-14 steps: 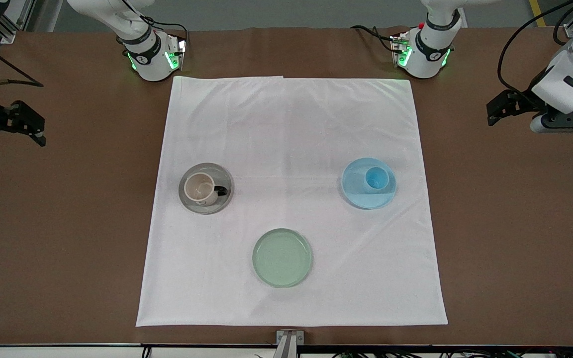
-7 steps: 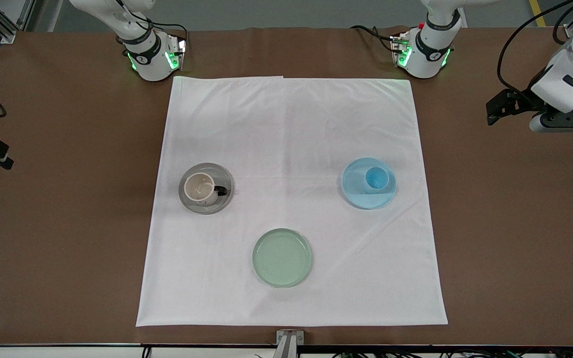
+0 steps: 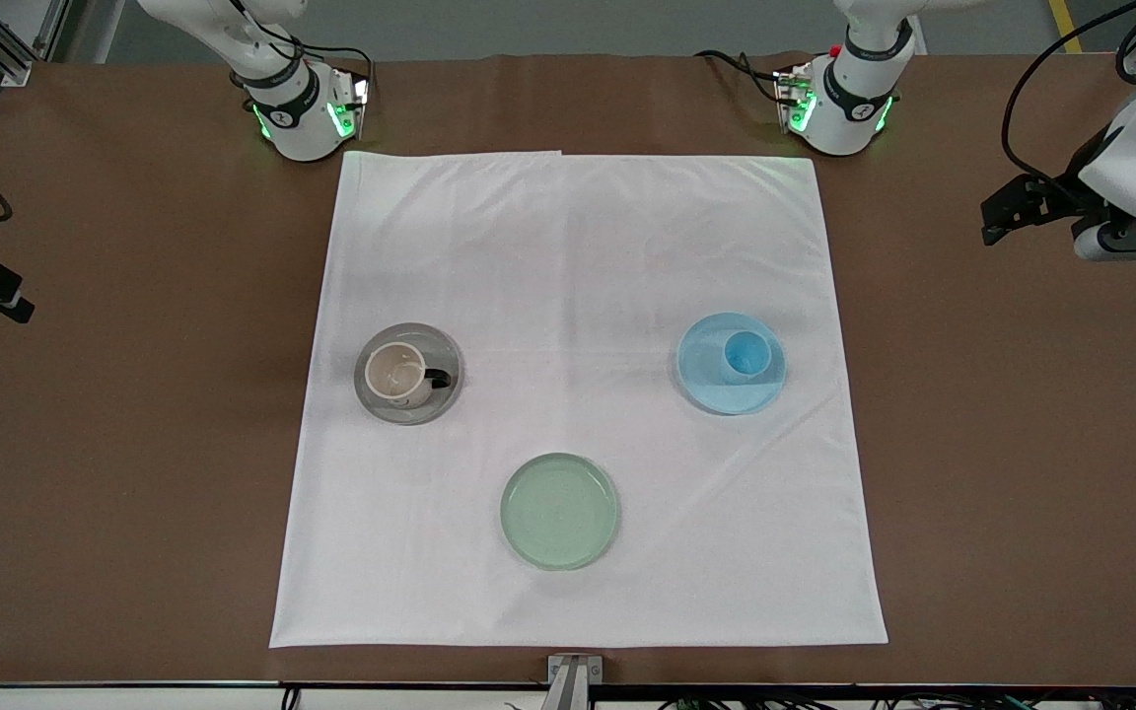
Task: Place blue cup in blue plate and white mug in gray plate
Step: 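Open the right gripper and raise it away from the mug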
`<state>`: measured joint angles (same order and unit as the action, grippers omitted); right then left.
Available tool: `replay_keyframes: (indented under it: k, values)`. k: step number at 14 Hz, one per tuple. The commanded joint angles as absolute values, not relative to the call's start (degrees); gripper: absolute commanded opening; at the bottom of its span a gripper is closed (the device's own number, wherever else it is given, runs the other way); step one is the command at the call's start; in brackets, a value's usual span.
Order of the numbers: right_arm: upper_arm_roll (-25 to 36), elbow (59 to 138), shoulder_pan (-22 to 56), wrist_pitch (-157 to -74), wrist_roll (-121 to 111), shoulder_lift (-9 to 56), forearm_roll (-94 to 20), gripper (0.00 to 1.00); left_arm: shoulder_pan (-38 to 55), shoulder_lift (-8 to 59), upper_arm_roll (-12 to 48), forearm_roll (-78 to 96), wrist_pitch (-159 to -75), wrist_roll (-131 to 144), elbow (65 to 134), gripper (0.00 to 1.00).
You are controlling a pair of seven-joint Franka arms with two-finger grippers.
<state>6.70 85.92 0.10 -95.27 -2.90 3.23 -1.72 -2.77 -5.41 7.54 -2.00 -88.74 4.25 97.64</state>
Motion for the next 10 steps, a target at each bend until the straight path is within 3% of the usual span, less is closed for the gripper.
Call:
replay_keyframes:
  k: [1, 10]
  values:
    - [6.42, 84.73, 0.09, -92.21, -1.5, 2.55, -1.58, 1.0, -3.69, -5.89, 7.91, -2.11, -87.36, 3.16, 96.68, 1.0]
    - [6.33, 85.08, 0.09, -91.76, -1.58, 2.37, -0.7, 1.0, -3.25, -5.36, 10.37, -2.02, -86.84, 4.22, 93.08, 1.0]
